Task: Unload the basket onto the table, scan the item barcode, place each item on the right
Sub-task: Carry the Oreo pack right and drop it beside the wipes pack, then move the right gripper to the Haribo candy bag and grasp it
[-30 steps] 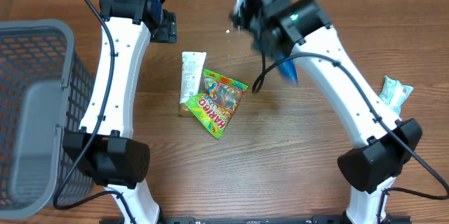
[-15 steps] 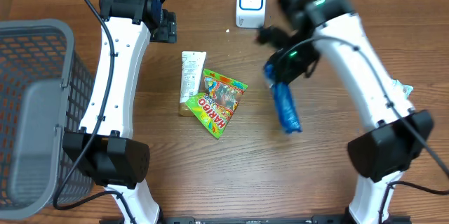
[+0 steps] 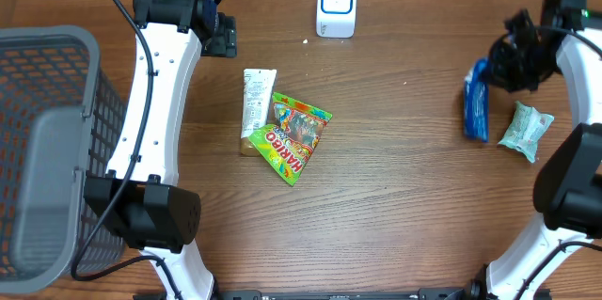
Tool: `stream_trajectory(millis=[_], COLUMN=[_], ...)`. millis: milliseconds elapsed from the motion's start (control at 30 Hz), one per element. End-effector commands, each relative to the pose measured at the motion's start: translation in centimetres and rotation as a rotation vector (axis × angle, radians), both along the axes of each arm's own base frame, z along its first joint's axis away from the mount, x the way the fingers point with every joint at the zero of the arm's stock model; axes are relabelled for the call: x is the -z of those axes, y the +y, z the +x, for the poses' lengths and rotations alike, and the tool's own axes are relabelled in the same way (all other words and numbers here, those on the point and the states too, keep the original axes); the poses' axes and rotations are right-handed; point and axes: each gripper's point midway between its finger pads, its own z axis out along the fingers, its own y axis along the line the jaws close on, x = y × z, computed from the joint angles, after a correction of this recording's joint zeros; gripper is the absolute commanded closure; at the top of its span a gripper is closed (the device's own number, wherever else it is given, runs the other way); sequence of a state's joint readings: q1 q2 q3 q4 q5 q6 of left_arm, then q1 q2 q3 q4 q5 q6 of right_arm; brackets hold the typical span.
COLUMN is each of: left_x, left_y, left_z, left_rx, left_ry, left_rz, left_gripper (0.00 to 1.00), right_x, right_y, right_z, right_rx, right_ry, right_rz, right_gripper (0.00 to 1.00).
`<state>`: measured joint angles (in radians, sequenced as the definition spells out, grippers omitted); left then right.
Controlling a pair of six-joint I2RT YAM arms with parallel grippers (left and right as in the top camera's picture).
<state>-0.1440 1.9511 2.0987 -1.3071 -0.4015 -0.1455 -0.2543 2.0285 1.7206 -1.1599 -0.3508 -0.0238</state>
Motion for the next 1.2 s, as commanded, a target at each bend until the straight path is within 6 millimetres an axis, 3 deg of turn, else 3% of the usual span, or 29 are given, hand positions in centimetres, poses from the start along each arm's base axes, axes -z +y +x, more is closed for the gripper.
stream_trajectory(millis=[0,67,100,133,300,433,500,567,667,833,867,967,1067,1167], left_x=[0.5,0.5,0.5,0.5,0.5,0.5,0.5,0.5,0.5,0.5,0.5,0.5,0.5,0.5], left_y=[-0.1,-0.1,-0.1,-0.1,-0.1,-0.1,-0.1,-0.1,-0.1,-0.1,-0.1,-0.1,-0.1,-0.1], left_z=[0.2,0.2,0.2,0.2,0.2,0.2,0.2,0.2,0.2,0.2,0.2,0.2,0.2,0.2], left_rx=[0.014,0.014,0.014,0.014,0.014,0.014,0.014,0.014,0.014,0.014,0.014,0.014,0.014,0.014], left_ry=[0.015,0.015,0.015,0.015,0.015,0.015,0.015,0.015,0.015,0.015,0.015,0.015,0.015,0.015], left_rz=[0.019,0.020,0.020,0.020,0.019,0.020,0.020,0.020,0.020,0.020,0.020,0.020,0.019,0.020], left_gripper=[0.00,0.00,0.01,0.00,0.00,0.01,0.00,0.00,0.01,0.00,0.01,0.00,0.00,0.00], right_x=[2.1,2.4,2.3,2.1,-1.0,-5.2,-7.9,-9.4,-10.5,-9.4,-8.5,-7.2,-5.4,-3.2], right_y=[-1.6,-2.7,-3.3,-3.7,-3.0,-2.1,-0.6,1.8,7.2,16.8,21.2,26.9,30.6,32.7], right_z=[-0.7,-0.7,-0.6,-0.5,0.3,1.7,2.3,2.7,3.0,1.8,0.7,-1.3,-2.4,-3.0], right_rx=[0.123,0.147,0.176,0.196,0.176,0.139,0.100,0.049,-0.064,-0.275,-0.374,-0.506,-0.518,-0.439], right_ry=[0.025,0.014,0.011,0.007,-0.029,-0.089,-0.122,-0.146,-0.166,-0.142,-0.134,-0.137,-0.124,-0.115], right_rz=[0.038,0.036,0.038,0.045,0.112,0.118,0.118,0.154,0.247,0.294,0.301,0.308,0.244,0.122], right_gripper=[0.96,0.88,0.59,0.50,0.40,0.32,0.30,0.23,0.00,0.00,0.00,0.00,0.08,0.11])
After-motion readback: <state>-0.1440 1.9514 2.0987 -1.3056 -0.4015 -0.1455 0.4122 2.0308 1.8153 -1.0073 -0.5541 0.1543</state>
